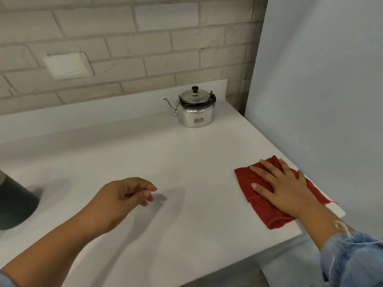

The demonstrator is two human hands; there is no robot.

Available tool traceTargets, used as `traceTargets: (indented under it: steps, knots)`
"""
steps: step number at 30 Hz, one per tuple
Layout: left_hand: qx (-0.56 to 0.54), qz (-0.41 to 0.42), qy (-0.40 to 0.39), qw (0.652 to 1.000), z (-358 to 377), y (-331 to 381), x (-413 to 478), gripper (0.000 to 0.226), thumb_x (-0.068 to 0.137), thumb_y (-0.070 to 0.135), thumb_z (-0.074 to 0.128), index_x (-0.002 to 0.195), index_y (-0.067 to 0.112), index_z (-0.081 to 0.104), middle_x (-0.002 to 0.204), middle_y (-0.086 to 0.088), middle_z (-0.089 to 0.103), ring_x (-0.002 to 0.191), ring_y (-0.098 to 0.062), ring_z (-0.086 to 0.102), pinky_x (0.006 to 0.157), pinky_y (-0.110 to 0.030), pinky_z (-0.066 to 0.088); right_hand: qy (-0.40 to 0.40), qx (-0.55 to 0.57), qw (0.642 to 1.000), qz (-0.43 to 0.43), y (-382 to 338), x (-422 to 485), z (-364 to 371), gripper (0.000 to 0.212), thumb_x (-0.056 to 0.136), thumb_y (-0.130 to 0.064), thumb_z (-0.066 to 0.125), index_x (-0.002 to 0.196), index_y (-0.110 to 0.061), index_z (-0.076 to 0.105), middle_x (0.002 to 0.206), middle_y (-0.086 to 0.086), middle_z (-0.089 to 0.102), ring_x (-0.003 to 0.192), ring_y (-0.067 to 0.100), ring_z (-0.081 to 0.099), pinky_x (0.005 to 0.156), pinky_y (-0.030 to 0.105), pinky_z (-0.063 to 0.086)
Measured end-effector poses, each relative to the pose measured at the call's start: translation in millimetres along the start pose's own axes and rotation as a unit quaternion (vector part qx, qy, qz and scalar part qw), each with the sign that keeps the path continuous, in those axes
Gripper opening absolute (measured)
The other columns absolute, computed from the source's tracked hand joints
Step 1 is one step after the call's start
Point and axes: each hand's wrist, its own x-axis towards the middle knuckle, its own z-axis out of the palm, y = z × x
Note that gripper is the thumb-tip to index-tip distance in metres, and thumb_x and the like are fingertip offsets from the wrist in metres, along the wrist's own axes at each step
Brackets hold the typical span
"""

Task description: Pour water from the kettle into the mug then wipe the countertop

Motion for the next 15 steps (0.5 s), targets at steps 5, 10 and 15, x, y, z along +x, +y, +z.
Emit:
traceTargets:
  steps: [5,10,15]
  knots:
    - [0.005,0.010,0.026,1.000,-15.5,-3.7,-37.1,0.015,0.089,0.021,0.059,0.092,0.032,0.069,0.087,0.013,0.075,0.079,-0.001,0.069,0.081,-0.025,0.049,0.009,0.004,1.000,0.023,-9.9,-8.8,-11.0,0.069,0.074,-0.080,0.002,0.139,-0.058,-0.006,0.159,-0.017,0.000,0.146,0.026,-0.003,0.111,0.067,0.008]
    - [0.018,0.020,0.067,0.997,-55.3,-25.8,-89.5,0.015,0.089,0.023,0.059,0.094,0.032,0.069,0.088,0.014,0.075,0.083,-0.002,0.069,0.086,-0.027,0.052,0.125,0.028,0.991,0.029,-60.1,-16.2,-43.1,0.061,0.089,-0.062,0.031,0.145,-0.041,0.019,0.158,-0.005,0.016,0.146,0.027,0.005,0.112,0.062,0.012]
    - [0.001,0.044,0.115,0.992,-98.7,-52.8,-158.4,0.015,0.089,0.022,0.059,0.094,0.032,0.069,0.090,0.014,0.074,0.084,-0.001,0.069,0.079,-0.020,0.049,0.191,0.118,0.972,-0.068,-143.2,-41.3,-69.9,0.048,0.091,-0.041,0.051,0.136,-0.027,0.045,0.150,0.001,0.036,0.138,0.023,0.029,0.113,0.045,0.028]
